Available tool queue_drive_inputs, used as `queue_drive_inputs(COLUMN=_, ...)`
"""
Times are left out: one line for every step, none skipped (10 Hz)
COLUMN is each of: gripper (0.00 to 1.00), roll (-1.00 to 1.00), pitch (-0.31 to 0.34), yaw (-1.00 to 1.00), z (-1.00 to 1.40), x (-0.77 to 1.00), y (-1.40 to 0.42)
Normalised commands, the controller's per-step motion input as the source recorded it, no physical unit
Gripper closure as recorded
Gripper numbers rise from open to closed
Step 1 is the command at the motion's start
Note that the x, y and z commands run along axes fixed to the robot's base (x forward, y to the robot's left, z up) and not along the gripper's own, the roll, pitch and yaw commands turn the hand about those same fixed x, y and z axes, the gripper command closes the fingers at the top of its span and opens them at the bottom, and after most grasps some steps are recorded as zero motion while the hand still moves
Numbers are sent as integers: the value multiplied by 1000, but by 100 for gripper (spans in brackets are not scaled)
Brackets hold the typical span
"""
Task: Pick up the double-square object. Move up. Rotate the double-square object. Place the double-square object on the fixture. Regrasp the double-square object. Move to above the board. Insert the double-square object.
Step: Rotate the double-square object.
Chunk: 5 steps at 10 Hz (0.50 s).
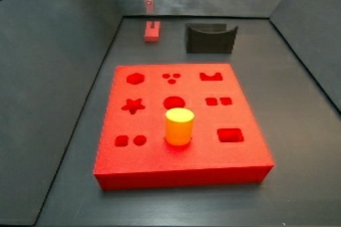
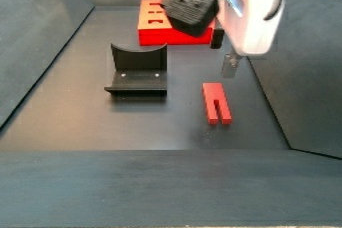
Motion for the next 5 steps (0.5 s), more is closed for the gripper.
queue_drive_inputs(gripper=0, roll=2, pitch=-3, yaw=1000, z=-49, x=36, y=9)
queue_drive_inputs(gripper=0, roll=2, pitch=-3, yaw=1000, z=-49, x=37, y=9)
queue_drive_inputs(gripper=0, roll=2, pitch=-3, yaw=1000, z=-49, x=37, y=9)
queue_drive_inputs(gripper=0, roll=2, pitch=-3, yaw=1000, z=-48, x=37, y=9)
queue_drive_inputs(gripper=0, roll=2, pitch=-4, yaw=1000, z=-48, x=37, y=9)
